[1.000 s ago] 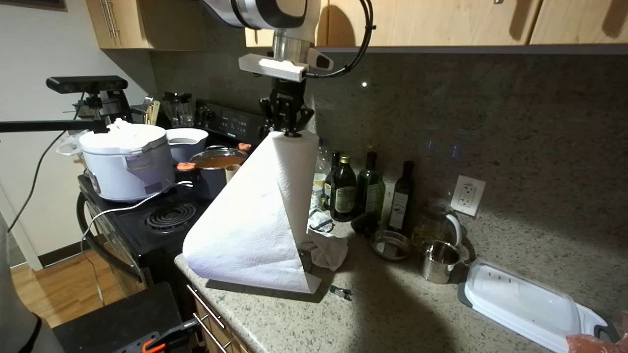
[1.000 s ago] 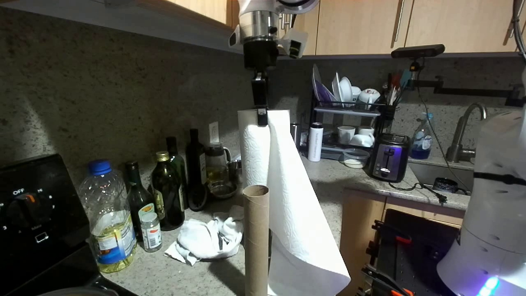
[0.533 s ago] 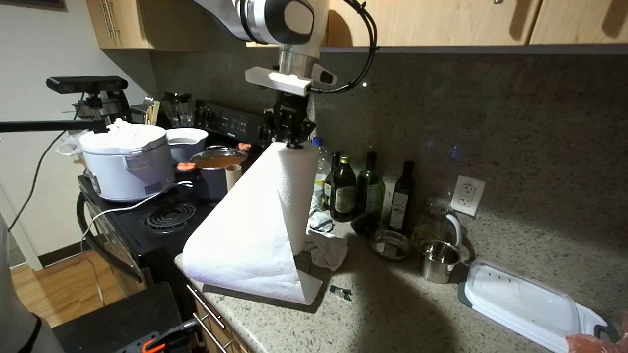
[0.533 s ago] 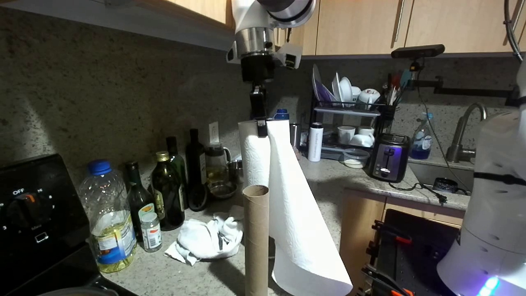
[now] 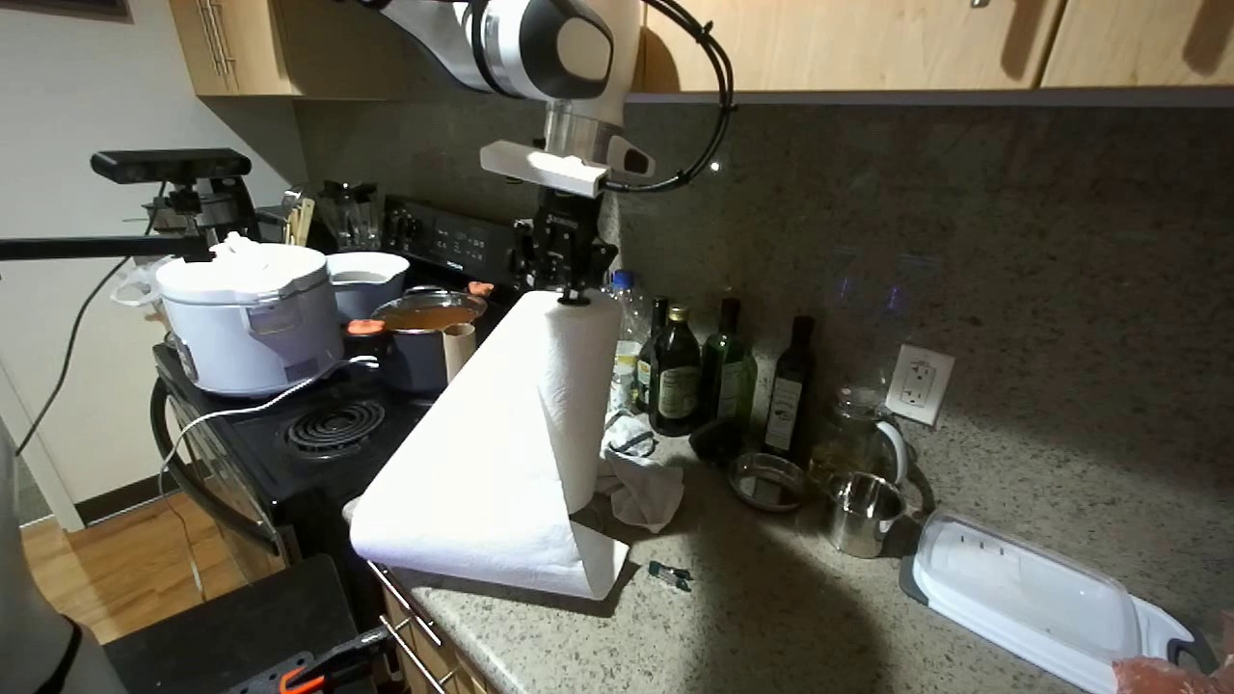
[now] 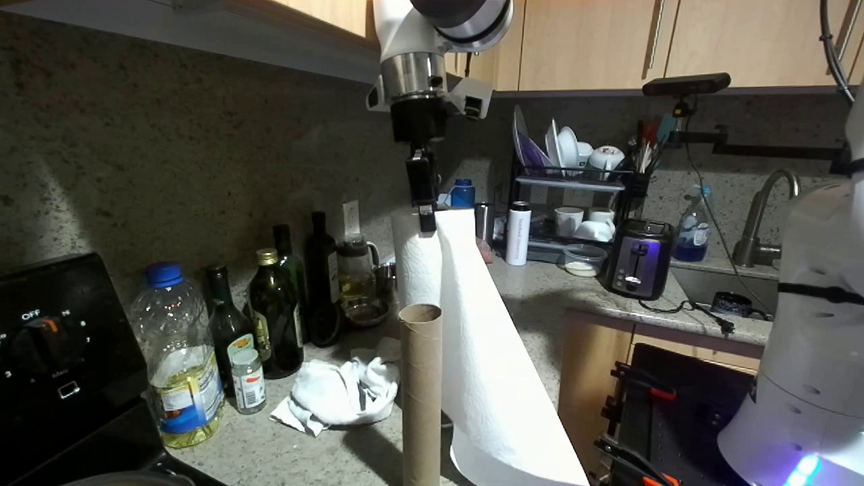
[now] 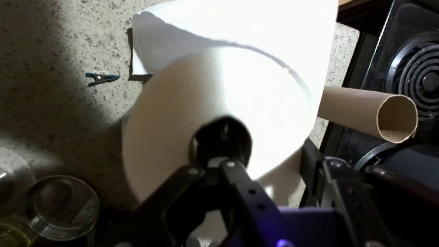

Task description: Replace the tissue paper core with the paper towel roll

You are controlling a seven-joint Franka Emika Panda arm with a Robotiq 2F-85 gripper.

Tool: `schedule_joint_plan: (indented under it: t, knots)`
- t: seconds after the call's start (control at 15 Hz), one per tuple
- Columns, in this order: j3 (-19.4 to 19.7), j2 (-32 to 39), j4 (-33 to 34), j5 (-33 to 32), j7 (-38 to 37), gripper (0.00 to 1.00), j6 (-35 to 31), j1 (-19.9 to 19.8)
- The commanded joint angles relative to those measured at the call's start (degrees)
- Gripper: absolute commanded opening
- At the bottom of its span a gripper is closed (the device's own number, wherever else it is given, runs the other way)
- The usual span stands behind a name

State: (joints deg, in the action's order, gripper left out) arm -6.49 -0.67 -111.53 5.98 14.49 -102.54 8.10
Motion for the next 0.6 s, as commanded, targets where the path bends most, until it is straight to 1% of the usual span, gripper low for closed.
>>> schedule_joint_plan:
  t: [0.0,0.13,0.2,0.4,0.47,0.53]
  knots:
    - [-0.71,-1.56,-0.10,-0.64,-0.67,0.66,-0.33,0.03]
    - [-0.85,-2.17,-0.13,-0.80,-0.75,0.69,-0.39,0.03]
    - [-0.84,-2.49,-0.12,-0.72,-0.74,0.64,-0.39,0.01]
    - [-0.84,-4.09,-0.32,-0.69,-0.85,0.58,-0.65,0.07]
    - [-0.86,-4.90,-0.52,-0.82,-0.91,0.59,-0.88,0.10]
    - [-0.89,-6.08,-0.86,-0.97,-0.89,0.58,-1.11,0.15]
